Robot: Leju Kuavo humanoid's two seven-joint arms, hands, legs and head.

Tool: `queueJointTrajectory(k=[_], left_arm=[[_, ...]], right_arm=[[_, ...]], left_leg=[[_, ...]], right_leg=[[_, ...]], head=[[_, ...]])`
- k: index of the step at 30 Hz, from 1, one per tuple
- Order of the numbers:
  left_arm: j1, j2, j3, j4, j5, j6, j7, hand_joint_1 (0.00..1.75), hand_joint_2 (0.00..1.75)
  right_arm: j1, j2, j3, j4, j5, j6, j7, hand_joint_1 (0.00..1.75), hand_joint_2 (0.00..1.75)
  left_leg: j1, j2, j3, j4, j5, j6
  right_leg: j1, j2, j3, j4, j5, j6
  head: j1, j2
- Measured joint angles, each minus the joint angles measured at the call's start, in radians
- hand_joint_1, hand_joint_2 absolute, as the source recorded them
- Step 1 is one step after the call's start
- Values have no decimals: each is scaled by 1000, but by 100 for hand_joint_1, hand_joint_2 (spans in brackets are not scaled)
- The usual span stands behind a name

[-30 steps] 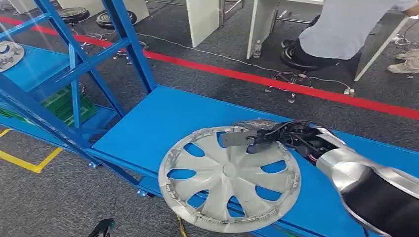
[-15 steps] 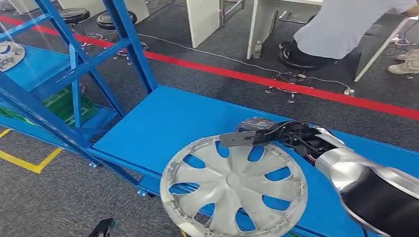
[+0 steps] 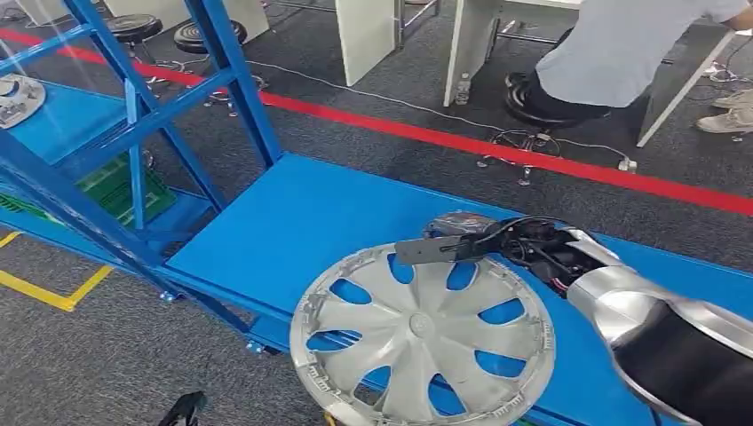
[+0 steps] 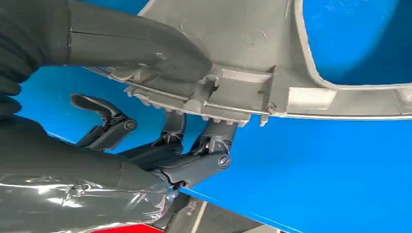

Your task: Take the parts from the cabinet and place them on the table.

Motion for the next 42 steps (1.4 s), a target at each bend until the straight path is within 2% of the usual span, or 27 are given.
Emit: queueJointTrajectory(k=[8, 17, 19, 20, 21, 22, 23, 24, 25, 28, 32, 36, 42], left_arm=[[0, 1, 0, 0, 0, 0, 0, 0, 0], [2, 3, 0, 0, 6, 0, -8, 0, 0], [5, 3, 0, 0, 7, 0, -9, 0, 0], [5, 3, 0, 0, 7, 0, -9, 0, 0], [7, 3, 0, 0, 8, 1, -10, 0, 0], [8, 3, 0, 0, 8, 3, -10, 0, 0], [8, 3, 0, 0, 8, 3, -10, 0, 0], [9, 2, 0, 0, 8, 4, -11, 0, 0], [10, 2, 0, 0, 8, 4, -10, 0, 0], [10, 2, 0, 0, 8, 5, -11, 0, 0], [10, 2, 0, 0, 8, 6, -11, 0, 0], [12, 2, 0, 0, 9, 6, -14, 0, 0], [15, 2, 0, 0, 9, 6, -15, 0, 0]], right_arm=[[0, 1, 0, 0, -8, 0, 2, 175, 175], [9, 1, -51, 2, -227, 13, -15, 175, 175], [13, 1, -85, 2, -320, 10, -51, 175, 175], [13, 1, -85, 2, -320, 10, -51, 175, 175], [16, 1, -128, 0, -449, 9, -104, 175, 175], [16, 1, -163, -2, -506, 12, -126, 175, 175], [16, 1, -163, -2, -506, 12, -126, 175, 175], [16, 1, -214, -7, -585, 16, -148, 175, 175], [15, 1, -242, -10, -610, 18, -154, 175, 175], [12, 1, -304, -18, -626, 19, -160, 175, 175], [16, 1, -337, -23, -648, 28, -165, 175, 175], [18, 1, -403, -26, -755, 53, -178, 175, 175], [22, 1, -457, -26, -769, 58, -179, 175, 175]], left_leg=[[0, 0, 0, 0, 0, 0], [0, 0, -1, 0, 0, 0], [0, 0, -1, 0, 0, 0], [0, 0, -1, 0, 0, 0], [0, 0, -2, 0, 0, 0], [0, 0, -2, 0, 0, 0], [0, 0, -2, 0, 0, 0], [0, 0, -2, 0, 0, 0], [0, -1, -2, 0, 0, 0], [0, -1, -2, 0, 0, 0], [0, -1, -2, 0, 0, 0], [0, -1, -2, 0, 0, 0], [0, -1, -2, 0, 0, 0]], right_leg=[[0, 0, 0, 0, 0, 0], [0, 0, -1, 0, 0, 0], [0, 0, -1, 0, 0, 0], [0, 0, -1, 0, 0, 0], [0, 0, -2, 0, 0, 0], [0, 0, -2, 0, 0, 0], [0, 0, -2, 0, 0, 0], [0, 0, -2, 0, 0, 0], [0, 0, -2, 0, 0, 0], [0, 0, -2, 0, 0, 0], [0, 0, -2, 0, 0, 0], [0, -1, -2, 0, 0, 0], [0, 0, -2, 0, 0, 0]], head=[[0, 0], [0, 0], [0, 0], [0, 0], [0, 0], [-2, 0], [-2, 0], [0, 0], [-2, 0], [-2, 0], [-2, 0], [-1, 0], [-2, 0]])
